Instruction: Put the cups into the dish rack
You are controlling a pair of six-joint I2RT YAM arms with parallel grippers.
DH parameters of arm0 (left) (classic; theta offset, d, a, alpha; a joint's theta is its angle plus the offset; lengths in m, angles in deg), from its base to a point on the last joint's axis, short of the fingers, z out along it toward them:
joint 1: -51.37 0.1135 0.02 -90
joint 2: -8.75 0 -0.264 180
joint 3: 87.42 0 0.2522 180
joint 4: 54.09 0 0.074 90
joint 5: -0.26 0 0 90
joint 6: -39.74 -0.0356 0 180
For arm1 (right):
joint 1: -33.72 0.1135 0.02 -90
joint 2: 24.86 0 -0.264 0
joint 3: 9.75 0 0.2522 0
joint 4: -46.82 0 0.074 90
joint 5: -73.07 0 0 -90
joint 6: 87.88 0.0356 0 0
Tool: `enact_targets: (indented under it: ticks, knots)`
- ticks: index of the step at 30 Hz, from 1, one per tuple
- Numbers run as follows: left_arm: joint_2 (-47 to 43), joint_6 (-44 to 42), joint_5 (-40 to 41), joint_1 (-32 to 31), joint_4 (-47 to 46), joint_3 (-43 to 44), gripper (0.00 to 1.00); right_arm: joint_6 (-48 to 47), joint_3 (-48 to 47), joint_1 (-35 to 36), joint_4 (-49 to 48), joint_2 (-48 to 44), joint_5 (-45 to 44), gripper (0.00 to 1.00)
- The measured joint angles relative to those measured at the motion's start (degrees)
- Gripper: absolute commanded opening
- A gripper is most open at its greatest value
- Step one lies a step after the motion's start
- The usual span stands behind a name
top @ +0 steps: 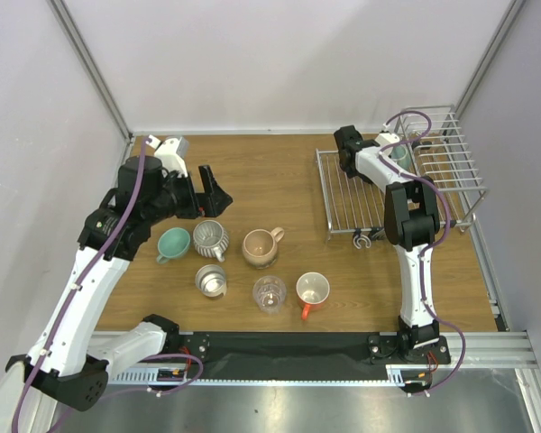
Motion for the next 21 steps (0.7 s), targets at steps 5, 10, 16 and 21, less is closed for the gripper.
enact_targets:
  ticks: [5, 10, 16, 21]
  knots:
    - [0.0, 0.0, 0.0, 0.0, 0.6, 0.6, 1.00, -0.5, -0.1, 0.0, -0.1, 0.0, -0.4, 0.41]
    - [0.0, 0.0, -0.1, 0.1, 1.5, 0.7, 1.00, -1.4, -0.9, -0.2, -0.2, 0.0, -1.8, 0.68]
    - [-0.2, 0.1, -0.5, 0.5, 1.9, 0.7, 1.00, -2.2, -0.9, 0.2, -0.2, 0.0, -1.8, 0.70]
    - [-0.2, 0.2, -0.7, 0.6, 2.1, 0.7, 0.99, -2.4, -0.8, 1.8, 1.0, -0.2, -1.7, 0.80]
